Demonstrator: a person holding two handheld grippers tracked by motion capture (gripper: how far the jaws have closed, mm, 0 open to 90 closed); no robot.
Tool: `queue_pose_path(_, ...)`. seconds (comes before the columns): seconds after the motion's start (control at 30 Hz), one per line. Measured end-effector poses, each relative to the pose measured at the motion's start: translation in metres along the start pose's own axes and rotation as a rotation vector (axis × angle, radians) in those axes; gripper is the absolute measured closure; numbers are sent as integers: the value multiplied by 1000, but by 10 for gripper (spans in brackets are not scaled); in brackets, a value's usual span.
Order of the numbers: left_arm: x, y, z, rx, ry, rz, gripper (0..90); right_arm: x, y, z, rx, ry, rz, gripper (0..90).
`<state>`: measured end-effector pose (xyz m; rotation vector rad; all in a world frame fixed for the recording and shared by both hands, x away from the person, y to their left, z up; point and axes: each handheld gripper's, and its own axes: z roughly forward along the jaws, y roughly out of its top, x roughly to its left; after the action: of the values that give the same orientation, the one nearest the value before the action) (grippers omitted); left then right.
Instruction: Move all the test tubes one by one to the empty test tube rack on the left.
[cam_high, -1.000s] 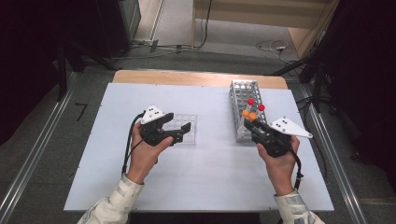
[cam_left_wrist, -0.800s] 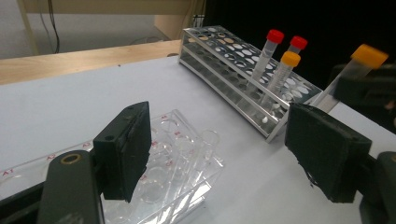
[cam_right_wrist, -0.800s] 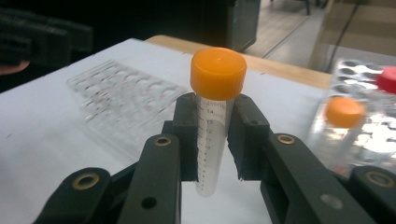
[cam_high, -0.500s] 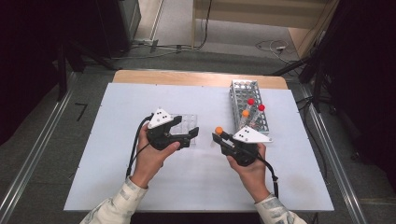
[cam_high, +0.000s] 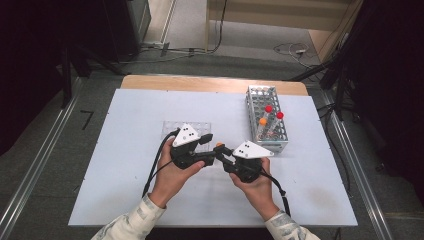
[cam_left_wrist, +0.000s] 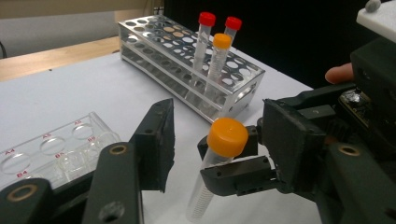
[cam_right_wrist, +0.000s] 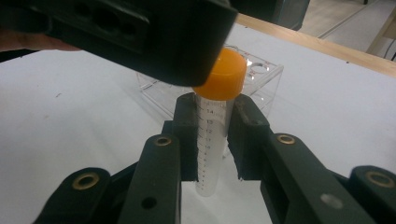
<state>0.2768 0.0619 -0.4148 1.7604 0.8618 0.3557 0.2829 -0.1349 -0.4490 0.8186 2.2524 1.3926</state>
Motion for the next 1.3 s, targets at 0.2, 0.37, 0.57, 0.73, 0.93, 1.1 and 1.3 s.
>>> queue_pose_path(0.2,-2,-2,3,15,-12,10,553,2,1,0,-6,6,-4,712)
queue_pose_path(0.37,-2,-4,5,25,-12,14,617,4,2,0,-8,7,-14,712)
queue_pose_path(0.57,-3,-4,5,39,-16,23,692,4,2,0,-6,3,-18,712)
queue_pose_path(0.73,-3,-4,5,38,-14,27,700,4,2,0,-5,6,-16,709)
queue_pose_path(0.93,-2,-4,3,35,-16,27,708,5,3,0,-8,27,4,516)
queue_pose_path(1.1,0,-1,-1,25,-12,15,709,5,4,1,-19,53,31,324)
queue_pose_path(1.3,10,6,-12,8,5,-10,709,2,4,-2,-27,54,52,269)
